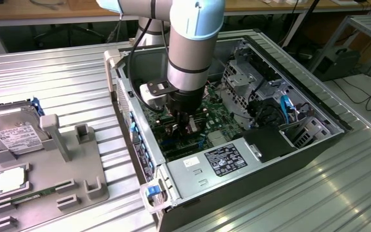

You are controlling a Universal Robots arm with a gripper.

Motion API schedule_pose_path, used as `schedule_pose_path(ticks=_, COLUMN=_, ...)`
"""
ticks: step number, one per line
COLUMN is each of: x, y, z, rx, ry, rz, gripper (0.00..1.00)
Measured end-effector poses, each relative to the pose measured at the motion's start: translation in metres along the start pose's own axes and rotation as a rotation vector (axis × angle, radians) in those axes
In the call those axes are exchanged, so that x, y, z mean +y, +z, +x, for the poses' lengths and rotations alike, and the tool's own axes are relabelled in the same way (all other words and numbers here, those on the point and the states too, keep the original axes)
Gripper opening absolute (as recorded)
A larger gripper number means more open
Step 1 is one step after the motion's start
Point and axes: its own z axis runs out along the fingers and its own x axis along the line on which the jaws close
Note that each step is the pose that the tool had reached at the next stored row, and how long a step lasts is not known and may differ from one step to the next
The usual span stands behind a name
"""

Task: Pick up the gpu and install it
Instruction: 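Insert the gpu into the slot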

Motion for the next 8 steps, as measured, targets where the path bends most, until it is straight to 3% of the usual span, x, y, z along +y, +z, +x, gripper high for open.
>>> schedule_pose_path(ticks=8, x=0.0000, y=-0.0004, z=-0.0001, rx=-0.0005, ry=0.000, rz=0.0006, gripper=0.28)
